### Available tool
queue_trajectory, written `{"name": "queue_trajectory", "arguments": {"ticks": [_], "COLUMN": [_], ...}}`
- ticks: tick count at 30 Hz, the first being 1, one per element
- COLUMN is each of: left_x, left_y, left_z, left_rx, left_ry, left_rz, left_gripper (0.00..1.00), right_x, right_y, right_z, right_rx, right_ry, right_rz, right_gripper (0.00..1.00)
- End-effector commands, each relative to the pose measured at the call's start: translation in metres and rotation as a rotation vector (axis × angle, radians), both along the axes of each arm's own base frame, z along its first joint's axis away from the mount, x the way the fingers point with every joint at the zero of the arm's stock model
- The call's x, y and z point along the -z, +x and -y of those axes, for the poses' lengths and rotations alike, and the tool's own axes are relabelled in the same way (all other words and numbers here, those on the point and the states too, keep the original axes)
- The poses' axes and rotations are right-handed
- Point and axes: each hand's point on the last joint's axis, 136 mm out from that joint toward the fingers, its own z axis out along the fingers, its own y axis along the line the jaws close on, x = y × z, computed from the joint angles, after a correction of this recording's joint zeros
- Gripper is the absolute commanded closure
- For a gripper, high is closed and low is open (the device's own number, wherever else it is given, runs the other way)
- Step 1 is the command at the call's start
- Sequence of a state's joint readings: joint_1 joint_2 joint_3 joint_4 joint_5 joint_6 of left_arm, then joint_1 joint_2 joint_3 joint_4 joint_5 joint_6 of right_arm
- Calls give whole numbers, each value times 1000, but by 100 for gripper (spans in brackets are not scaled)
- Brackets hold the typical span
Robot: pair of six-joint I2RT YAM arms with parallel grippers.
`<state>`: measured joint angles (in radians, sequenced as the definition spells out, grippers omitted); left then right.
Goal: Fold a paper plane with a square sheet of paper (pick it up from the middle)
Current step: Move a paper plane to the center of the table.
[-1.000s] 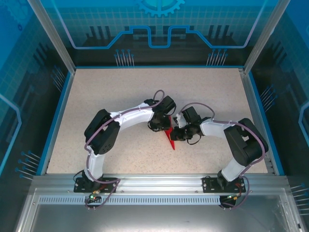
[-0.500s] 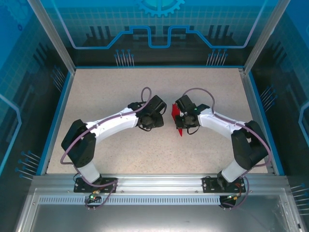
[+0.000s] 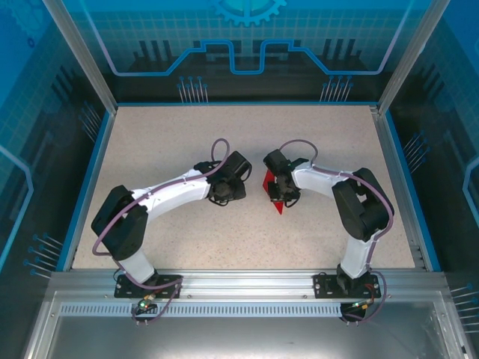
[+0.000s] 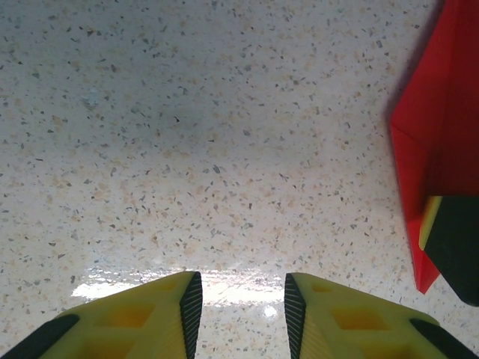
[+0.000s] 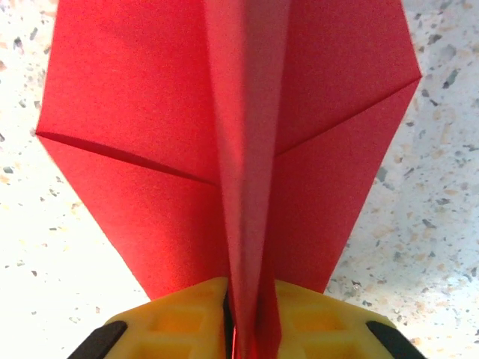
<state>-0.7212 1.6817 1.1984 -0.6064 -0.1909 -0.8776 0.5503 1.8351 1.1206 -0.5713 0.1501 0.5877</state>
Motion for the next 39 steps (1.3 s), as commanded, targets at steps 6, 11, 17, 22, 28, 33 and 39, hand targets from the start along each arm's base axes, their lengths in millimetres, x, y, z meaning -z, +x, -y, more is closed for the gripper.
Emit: {"name": "queue_trajectory", "arguments": {"ticks": [6,11,17,22,28,33,39], "left_x": [-1,-3,-5,-11,-25,-37,-48], "left_y": [2,2,3,3,8,9,8], "left_z": [-4,-10,-11,-20,-25,-45,-94], "left_rx": [-20,-35,-44,-66,-80,-93,-183], "left_ry": [-25,-30,-30,-19,-26,31,103], "left_rz": [13,17,24,48,89,148,217], "left_gripper": [63,63,63,62,62,63,62], "right_x": [29,5,9,48,-11,-79,-160], "right_y": [-23,-11,-6,-26,-2,8,9], "right_z": [8,0,-5,-4,-11,-12,23], "right_rx": [8,-20,-17,16,-16,-55,-35], "right_ry": [-75,-102,-112,-126,-104,-39,-77], "right_rz": [-105,-65,-73,-183,-69,93,354], "right_gripper": [80,83,79,79,69,49,23]}}
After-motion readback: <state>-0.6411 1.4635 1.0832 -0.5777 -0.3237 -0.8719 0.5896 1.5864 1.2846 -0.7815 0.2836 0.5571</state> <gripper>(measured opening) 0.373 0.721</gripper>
